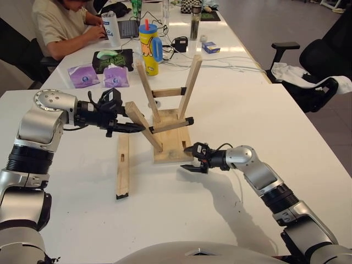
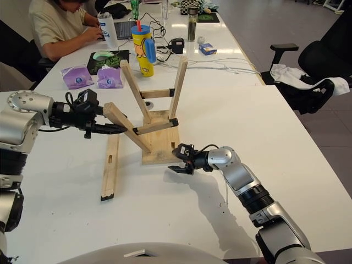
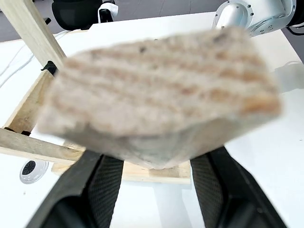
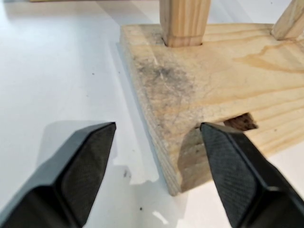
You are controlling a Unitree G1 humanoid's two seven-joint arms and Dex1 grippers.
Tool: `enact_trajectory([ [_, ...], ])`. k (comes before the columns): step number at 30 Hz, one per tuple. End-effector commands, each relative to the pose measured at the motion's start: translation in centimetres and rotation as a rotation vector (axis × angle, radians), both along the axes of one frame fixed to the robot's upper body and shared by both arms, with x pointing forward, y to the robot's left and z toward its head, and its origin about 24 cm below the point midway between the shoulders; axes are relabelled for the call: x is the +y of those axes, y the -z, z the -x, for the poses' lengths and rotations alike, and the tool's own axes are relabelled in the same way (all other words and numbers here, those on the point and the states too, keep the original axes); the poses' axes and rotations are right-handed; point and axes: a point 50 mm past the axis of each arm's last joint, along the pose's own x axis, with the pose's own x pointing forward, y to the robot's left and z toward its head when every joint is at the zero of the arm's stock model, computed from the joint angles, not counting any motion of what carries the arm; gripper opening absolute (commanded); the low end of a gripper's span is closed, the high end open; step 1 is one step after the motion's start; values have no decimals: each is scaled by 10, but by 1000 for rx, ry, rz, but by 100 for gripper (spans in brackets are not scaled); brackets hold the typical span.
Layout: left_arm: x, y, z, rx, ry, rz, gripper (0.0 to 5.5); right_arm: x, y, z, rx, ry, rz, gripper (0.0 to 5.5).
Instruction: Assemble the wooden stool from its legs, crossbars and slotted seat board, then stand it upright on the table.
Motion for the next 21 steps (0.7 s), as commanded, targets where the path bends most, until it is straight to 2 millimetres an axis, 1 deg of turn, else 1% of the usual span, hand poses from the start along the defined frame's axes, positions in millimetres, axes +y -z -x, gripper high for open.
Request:
enact_trajectory([
  [1,-7,35,3,73,-99,65,277,-1,27,16,128,26,50,332],
  [4,-10,33,-3,18,-161,111,325,-2,28,17,137,53,40,332],
  [5,-7,33,-4,9,-187,112,344,-2,28,17,138,60,39,332],
  [6,0,34,-2,5,-221,110,357,-2,28,16,139,65,40,332],
  [8,20,43,6,4,-305,70,386,-3,29,16,134,73,49,332],
  [11,51,66,27,29,-472,22,431,-3,31,18,141,95,54,332],
  [13,62,78,40,-15,-620,12,467,-2,34,20,148,107,56,332],
  [15,59,84,52,-63,-833,69,491,-1,36,23,145,111,56,332],
  [17,49,91,69,-47,-1032,115,528,-1,37,26,146,122,51,332],
  [20,27,94,96,15,-1187,137,537,0,39,29,149,129,50,332],
  [21,21,92,102,44,-1229,142,537,0,40,30,151,132,52,332],
])
